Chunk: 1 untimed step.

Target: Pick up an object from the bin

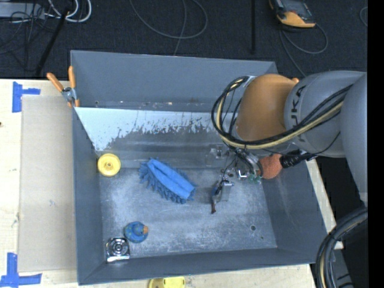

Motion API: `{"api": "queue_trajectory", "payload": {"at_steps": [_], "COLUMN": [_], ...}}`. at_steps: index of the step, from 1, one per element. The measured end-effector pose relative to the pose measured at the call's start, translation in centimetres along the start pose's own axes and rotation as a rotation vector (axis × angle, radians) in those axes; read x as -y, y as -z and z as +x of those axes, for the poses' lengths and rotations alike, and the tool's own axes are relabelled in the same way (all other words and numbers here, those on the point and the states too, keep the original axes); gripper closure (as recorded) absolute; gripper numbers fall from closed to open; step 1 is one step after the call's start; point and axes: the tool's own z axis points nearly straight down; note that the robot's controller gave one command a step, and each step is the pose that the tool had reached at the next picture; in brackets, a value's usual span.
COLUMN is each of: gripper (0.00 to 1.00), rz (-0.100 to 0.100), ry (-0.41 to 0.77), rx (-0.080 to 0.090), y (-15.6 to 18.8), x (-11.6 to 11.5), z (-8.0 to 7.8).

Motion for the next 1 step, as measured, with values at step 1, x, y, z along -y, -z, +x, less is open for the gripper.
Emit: {"api": "queue_trajectory", "payload": {"at_steps": [1], "gripper": [0.00], "rz": [0.000], "ry": [0.001], "rx": [0.001], "y": [-1.22], "x": [-3.22], "z": [-0.21]}}
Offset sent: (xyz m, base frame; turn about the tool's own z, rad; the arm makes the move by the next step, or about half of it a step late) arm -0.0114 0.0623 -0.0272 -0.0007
